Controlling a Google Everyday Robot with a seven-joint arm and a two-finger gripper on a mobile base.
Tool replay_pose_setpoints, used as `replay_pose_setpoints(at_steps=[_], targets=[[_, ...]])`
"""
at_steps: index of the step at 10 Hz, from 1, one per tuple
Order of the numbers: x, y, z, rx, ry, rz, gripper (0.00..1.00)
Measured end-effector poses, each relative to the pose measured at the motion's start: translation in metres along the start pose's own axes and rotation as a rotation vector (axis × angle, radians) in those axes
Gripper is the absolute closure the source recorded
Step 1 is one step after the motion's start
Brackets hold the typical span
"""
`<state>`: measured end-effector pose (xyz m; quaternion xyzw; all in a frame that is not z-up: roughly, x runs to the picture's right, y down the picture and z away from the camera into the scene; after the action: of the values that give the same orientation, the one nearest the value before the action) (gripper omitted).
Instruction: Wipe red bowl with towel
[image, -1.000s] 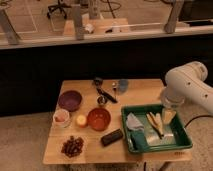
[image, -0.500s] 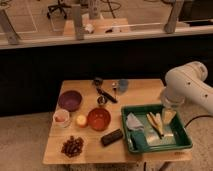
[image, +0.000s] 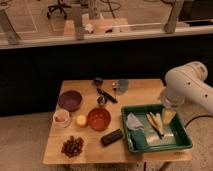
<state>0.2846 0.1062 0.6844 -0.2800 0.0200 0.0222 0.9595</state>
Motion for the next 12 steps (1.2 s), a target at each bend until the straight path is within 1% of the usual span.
replay_pose_setpoints(at_steps=[4,5,6,7,9,10,12], targets=[[0.000,0.000,0.000,0.000,0.000,0.000,0.20],[0.000,-0.001,0.002,-0.005,-0.012,0.000,0.20],[0.001,0.001,0.011,-0.014,-0.020,0.004,0.20],[-0.001,0.003,0.020,-0.014,-0.032,0.008,0.20],[-0.008,0.008,0.043,-0.012,-0.086,0.006,0.20],[-0.011,0.009,0.050,-0.009,-0.126,0.003,0.20],[-0.015,0.010,0.065,-0.008,-0.221,0.011,0.20]])
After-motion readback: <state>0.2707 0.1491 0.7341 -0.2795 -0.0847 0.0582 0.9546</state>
